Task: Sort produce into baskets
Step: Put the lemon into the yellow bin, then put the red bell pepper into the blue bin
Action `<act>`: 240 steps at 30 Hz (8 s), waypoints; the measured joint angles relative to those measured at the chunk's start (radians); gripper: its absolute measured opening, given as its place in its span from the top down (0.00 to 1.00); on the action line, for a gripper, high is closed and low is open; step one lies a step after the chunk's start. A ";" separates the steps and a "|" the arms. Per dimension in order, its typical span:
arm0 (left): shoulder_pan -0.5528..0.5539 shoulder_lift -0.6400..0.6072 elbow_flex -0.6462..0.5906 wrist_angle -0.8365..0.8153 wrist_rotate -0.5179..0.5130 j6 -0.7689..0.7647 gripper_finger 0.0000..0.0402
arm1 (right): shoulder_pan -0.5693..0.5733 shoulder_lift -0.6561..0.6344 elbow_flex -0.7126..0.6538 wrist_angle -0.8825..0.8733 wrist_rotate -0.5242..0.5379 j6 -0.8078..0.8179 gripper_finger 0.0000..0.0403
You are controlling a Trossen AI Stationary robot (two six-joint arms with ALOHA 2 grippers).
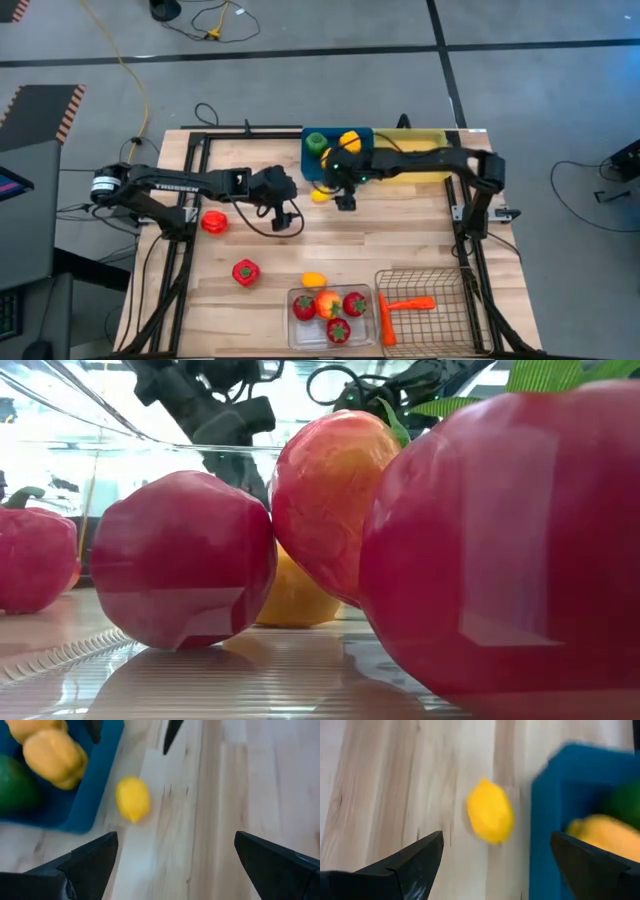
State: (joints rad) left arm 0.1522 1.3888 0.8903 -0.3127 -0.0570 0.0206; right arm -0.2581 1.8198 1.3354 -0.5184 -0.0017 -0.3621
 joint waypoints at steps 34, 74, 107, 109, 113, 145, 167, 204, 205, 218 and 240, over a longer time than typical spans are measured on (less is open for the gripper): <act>0.027 0.001 -0.081 0.200 0.008 0.039 0.04 | -0.004 0.171 0.000 0.200 0.003 -0.065 0.15; 0.026 0.002 -0.081 0.199 -0.009 -0.068 0.04 | -0.008 0.054 0.000 0.058 0.002 -0.002 0.45; 0.025 0.002 -0.081 0.197 -0.008 -0.067 0.04 | -0.499 -0.226 0.000 -0.424 0.003 0.103 0.43; 0.025 0.002 -0.081 0.197 -0.009 -0.067 0.04 | -0.506 -0.230 0.000 -0.424 0.003 0.103 0.43; 0.025 0.002 -0.081 0.197 -0.009 -0.067 0.04 | -0.510 -0.230 0.000 -0.433 0.002 0.102 0.43; 0.025 0.002 -0.081 0.198 -0.009 -0.025 0.04 | -0.508 -0.050 0.005 -0.510 0.061 0.144 0.25; -0.038 -0.053 0.009 -0.151 0.230 -0.216 0.04 | -0.508 -0.050 0.005 -0.513 0.063 0.144 0.15; -0.256 -0.140 0.046 -0.531 0.368 -0.725 0.04 | -0.508 -0.050 0.005 -0.494 0.063 0.145 0.15; -0.274 -0.140 0.046 -0.536 0.356 -0.747 0.04 | -0.508 -0.050 0.005 -0.494 0.063 0.145 0.15; -0.450 -0.140 0.046 -0.569 0.338 -0.976 0.04 | -0.508 -0.050 0.006 -0.489 0.063 0.145 0.15; -0.467 -0.140 0.045 -0.570 0.294 -0.947 0.01 | -0.508 -0.050 0.005 -0.451 0.062 0.145 0.15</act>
State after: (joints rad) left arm -0.3149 1.2491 0.9355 -0.8824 0.2375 -0.9267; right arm -0.7664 1.7702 1.3408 -0.9699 0.0605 -0.2169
